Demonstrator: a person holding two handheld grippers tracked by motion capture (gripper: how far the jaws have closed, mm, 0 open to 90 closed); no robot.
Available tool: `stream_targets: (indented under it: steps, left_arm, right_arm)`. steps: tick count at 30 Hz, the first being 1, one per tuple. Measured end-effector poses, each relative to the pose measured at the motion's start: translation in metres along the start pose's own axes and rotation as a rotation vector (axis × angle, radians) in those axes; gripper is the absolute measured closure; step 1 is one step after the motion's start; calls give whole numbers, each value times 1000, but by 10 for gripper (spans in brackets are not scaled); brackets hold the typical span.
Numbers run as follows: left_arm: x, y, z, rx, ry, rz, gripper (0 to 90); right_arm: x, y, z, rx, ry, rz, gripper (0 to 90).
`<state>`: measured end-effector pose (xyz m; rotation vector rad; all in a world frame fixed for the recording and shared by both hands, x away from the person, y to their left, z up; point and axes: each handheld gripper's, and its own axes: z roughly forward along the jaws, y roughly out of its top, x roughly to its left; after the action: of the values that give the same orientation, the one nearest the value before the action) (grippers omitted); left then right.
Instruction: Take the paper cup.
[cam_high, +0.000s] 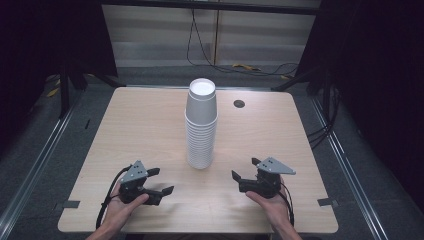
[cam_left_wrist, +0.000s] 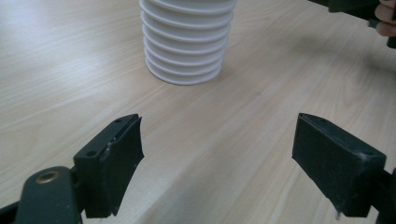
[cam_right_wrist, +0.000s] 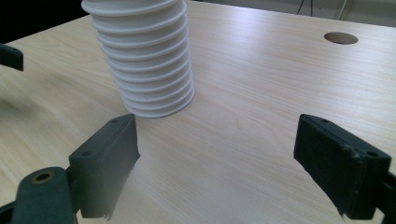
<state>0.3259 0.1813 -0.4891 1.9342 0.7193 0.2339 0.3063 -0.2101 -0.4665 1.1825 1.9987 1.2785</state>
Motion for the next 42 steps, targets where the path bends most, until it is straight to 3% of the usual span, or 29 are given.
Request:
stream_targets:
  steps: [9, 12, 19, 20, 24, 32, 35, 42]
  left_arm:
    - [1, 0, -3, -11, 9, -4, 159]
    - [2, 0, -2, -4, 3, -2, 159]
    - [4, 1, 1, 5, 3, -7, 159]
    - [4, 1, 1, 5, 0, -8, 159]
    - [5, 2, 3, 7, -14, -16, 159]
    - [6, 0, 4, 21, -36, -26, 159]
    - [5, 0, 4, 19, -33, -27, 159]
    - [6, 0, 4, 21, -29, -25, 159]
  right_arm:
    - [-1, 1, -1, -5, 47, 8, 152]
    - [-5, 4, -4, -10, 92, 26, 193]
    - [-8, 8, -6, -28, 108, 20, 180]
    - [-9, 10, -6, -25, 135, 31, 203]
    - [-10, 13, -7, -31, 163, 45, 207]
    - [-6, 20, -5, -41, 169, 40, 195]
    - [-3, 22, -3, -26, 199, 45, 195]
    - [0, 30, -2, -39, 198, 17, 188]
